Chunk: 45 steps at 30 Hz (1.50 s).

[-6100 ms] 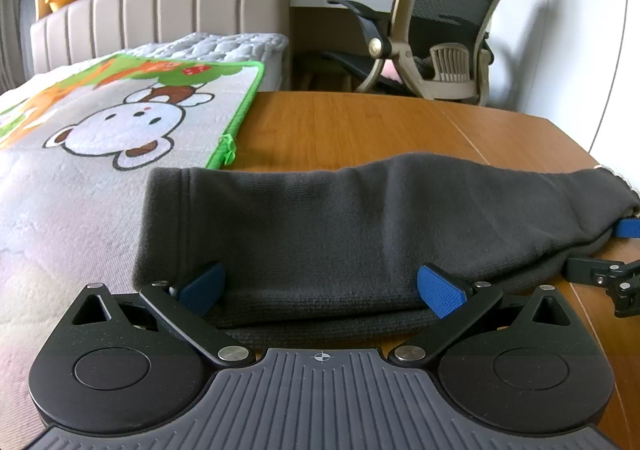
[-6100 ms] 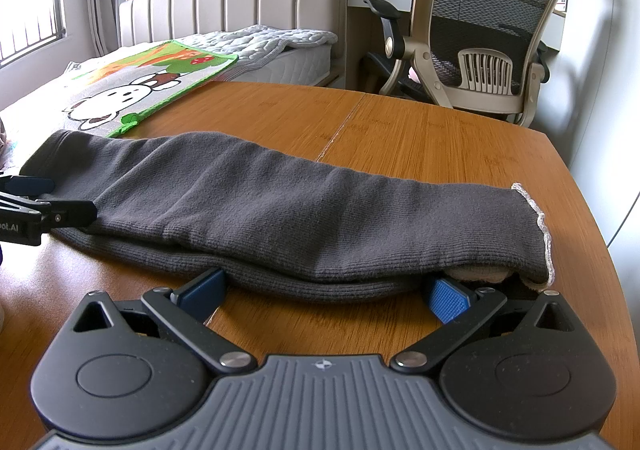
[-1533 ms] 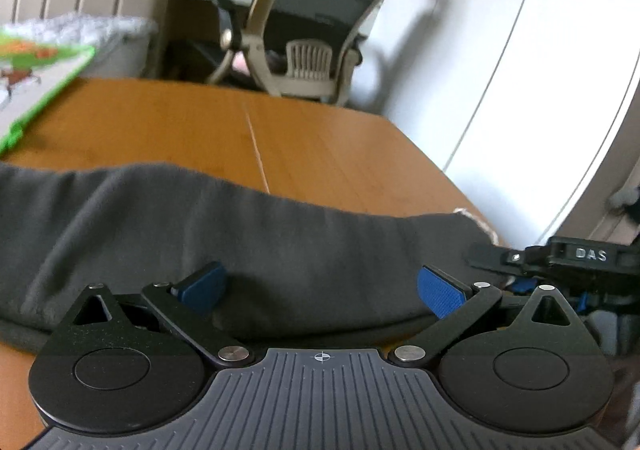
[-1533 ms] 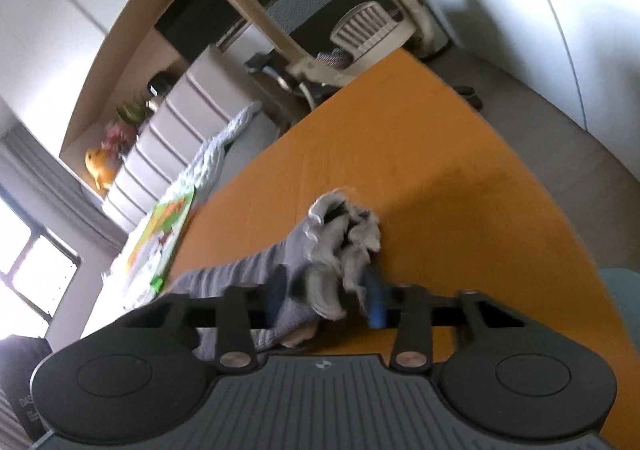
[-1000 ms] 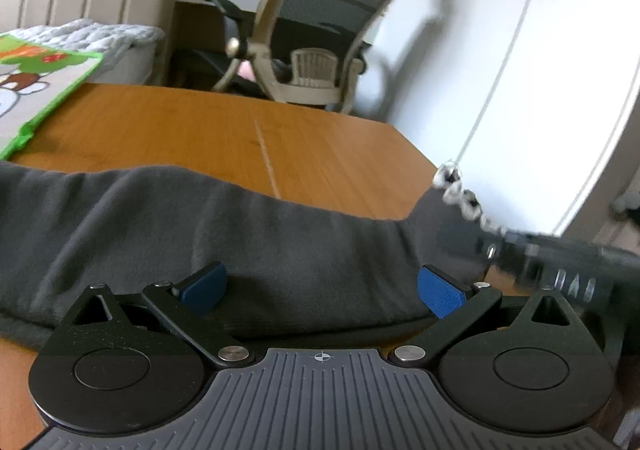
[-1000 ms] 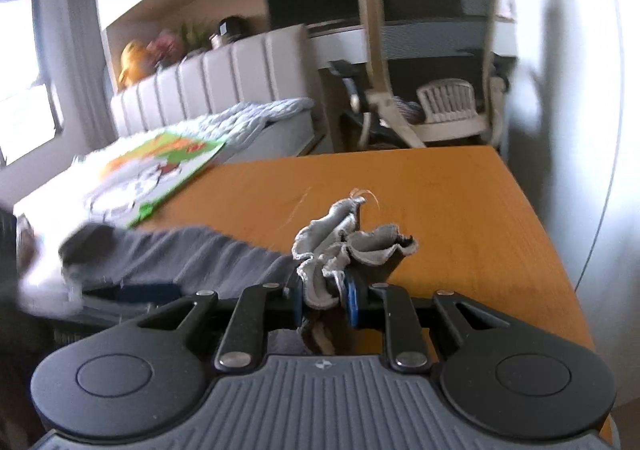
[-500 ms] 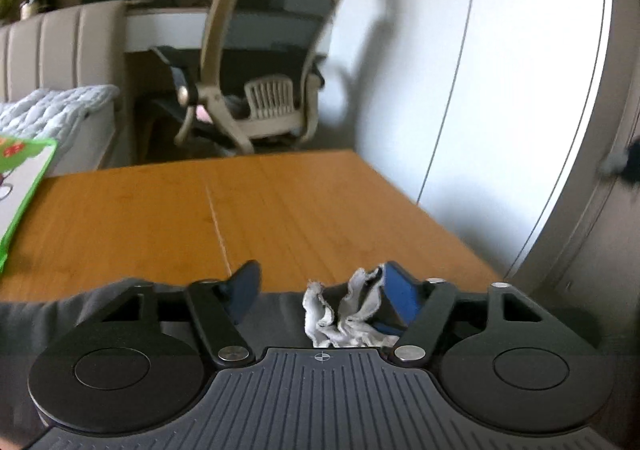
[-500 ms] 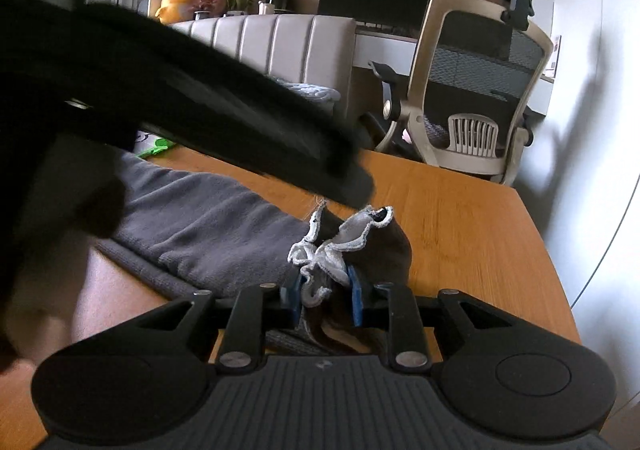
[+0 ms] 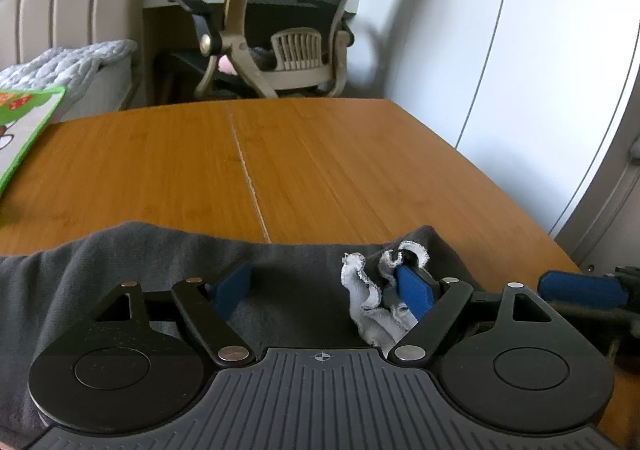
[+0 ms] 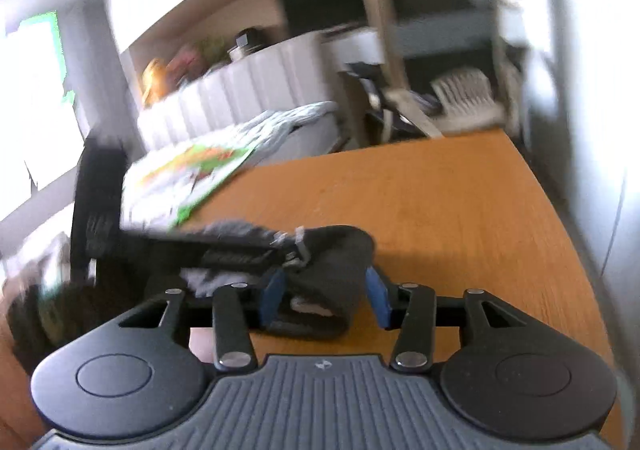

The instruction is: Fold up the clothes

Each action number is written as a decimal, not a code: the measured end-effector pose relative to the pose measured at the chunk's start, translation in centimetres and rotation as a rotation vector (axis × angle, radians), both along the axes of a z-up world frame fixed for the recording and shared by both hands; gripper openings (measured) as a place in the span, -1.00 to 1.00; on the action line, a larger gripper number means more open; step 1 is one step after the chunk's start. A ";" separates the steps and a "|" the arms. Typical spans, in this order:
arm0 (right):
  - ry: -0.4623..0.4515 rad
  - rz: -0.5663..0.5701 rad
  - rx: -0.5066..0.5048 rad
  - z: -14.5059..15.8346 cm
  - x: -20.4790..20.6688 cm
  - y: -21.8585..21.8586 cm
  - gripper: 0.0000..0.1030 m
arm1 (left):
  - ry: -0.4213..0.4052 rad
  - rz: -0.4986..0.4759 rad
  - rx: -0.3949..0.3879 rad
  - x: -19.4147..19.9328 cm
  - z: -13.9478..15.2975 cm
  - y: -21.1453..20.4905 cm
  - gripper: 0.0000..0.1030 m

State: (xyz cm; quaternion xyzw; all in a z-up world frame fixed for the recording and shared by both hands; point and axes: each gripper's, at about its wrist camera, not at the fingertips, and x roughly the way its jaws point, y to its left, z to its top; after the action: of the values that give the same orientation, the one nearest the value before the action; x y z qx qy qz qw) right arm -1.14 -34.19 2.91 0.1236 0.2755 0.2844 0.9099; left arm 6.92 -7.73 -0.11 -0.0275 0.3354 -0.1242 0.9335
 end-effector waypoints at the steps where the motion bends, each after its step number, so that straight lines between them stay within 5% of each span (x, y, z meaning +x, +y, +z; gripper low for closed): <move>1: 0.036 -0.021 0.043 -0.3 0.6 -0.5 -0.01 | -0.002 0.001 0.000 0.0 0.0 0.0 0.66; 4: 0.132 -0.044 0.126 -1.3 2.1 -0.6 0.03 | -0.003 0.001 -0.008 -0.1 -0.1 0.1 0.66; 8: 0.181 -0.022 0.086 -2.7 3.4 2.4 -0.04 | 0.005 0.023 -0.068 -0.4 0.3 1.2 0.68; 13: 0.163 -0.013 0.018 -2.4 3.2 3.8 -0.27 | -0.011 0.124 -0.183 -1.8 1.7 5.0 0.82; 20: 0.127 -0.035 -0.070 -1.1 4.0 1.4 -0.31 | 0.045 0.192 -0.281 -3.7 0.5 8.5 0.83; 23: 0.060 -0.034 -0.187 -0.7 4.1 2.4 -0.31 | 0.057 0.186 -0.304 -4.2 0.6 7.7 0.85; 29: -0.109 -0.026 -0.451 0.0 3.6 5.3 -0.30 | 0.065 0.154 -0.202 -4.6 0.9 5.3 0.89; 33: -0.246 -0.001 -0.591 -0.6 2.3 7.7 -0.30 | 0.071 0.126 -0.246 -4.2 1.9 5.2 0.85; 35: -0.321 0.019 -0.669 -1.0 1.4 8.7 -0.30 | 0.054 0.082 -0.241 -3.7 2.9 4.5 0.42; 38: -0.438 0.057 -0.789 -1.8 0.1 9.9 -0.30 | 0.030 0.019 -0.230 -2.7 4.3 2.6 0.23; 45: -0.422 0.064 -0.762 -1.8 0.8 9.7 -0.30 | 0.089 -0.078 -0.396 1.0 3.6 -0.6 0.13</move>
State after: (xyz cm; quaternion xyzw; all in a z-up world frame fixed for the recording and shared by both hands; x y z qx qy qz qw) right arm -0.34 -24.46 1.12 -0.2905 0.1726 0.2093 0.9176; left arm 7.95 -8.38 3.49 -0.2027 0.3461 -0.2225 0.8886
